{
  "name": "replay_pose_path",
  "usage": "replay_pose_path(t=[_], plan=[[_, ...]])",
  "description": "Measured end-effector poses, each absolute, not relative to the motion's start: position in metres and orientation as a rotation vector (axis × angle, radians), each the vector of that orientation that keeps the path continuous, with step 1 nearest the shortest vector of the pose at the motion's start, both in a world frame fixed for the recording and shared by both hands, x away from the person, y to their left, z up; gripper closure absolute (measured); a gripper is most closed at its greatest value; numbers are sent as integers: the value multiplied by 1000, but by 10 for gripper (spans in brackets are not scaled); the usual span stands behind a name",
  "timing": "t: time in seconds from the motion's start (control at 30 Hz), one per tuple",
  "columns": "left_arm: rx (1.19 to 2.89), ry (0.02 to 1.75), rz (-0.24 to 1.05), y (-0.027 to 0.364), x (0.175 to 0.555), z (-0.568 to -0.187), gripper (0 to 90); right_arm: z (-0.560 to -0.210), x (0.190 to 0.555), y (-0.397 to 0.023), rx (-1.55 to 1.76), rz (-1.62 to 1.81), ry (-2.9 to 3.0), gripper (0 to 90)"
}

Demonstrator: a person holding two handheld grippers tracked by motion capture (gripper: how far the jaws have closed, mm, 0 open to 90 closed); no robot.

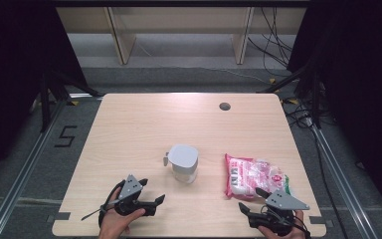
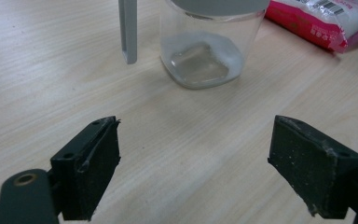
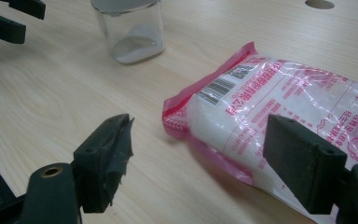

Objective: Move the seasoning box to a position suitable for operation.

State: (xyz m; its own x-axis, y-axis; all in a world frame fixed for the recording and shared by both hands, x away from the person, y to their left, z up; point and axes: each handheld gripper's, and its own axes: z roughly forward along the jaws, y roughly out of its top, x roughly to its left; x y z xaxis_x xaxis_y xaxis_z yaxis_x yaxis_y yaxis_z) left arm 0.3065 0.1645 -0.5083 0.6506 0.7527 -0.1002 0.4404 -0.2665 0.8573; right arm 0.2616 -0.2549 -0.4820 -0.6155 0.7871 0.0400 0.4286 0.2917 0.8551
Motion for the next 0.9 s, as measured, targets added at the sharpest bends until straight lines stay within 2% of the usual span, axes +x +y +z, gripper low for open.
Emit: replay_pose_path(t=[0.4, 0.67, 0.87, 0.9], plan=[[1850, 964, 429, 165, 330, -504, 178, -483, 261, -254, 1118, 1272, 2180, 236], [1883, 935, 458, 162, 343, -503, 239, -483, 263, -255, 1093, 1279, 2195, 236], [1934, 928, 526, 161, 355, -503, 272, -483, 262, -254, 1091, 1270, 2195, 238], [1935, 924, 520, 160, 357, -502, 302, -483, 263, -254, 1101, 1275, 2195, 238]])
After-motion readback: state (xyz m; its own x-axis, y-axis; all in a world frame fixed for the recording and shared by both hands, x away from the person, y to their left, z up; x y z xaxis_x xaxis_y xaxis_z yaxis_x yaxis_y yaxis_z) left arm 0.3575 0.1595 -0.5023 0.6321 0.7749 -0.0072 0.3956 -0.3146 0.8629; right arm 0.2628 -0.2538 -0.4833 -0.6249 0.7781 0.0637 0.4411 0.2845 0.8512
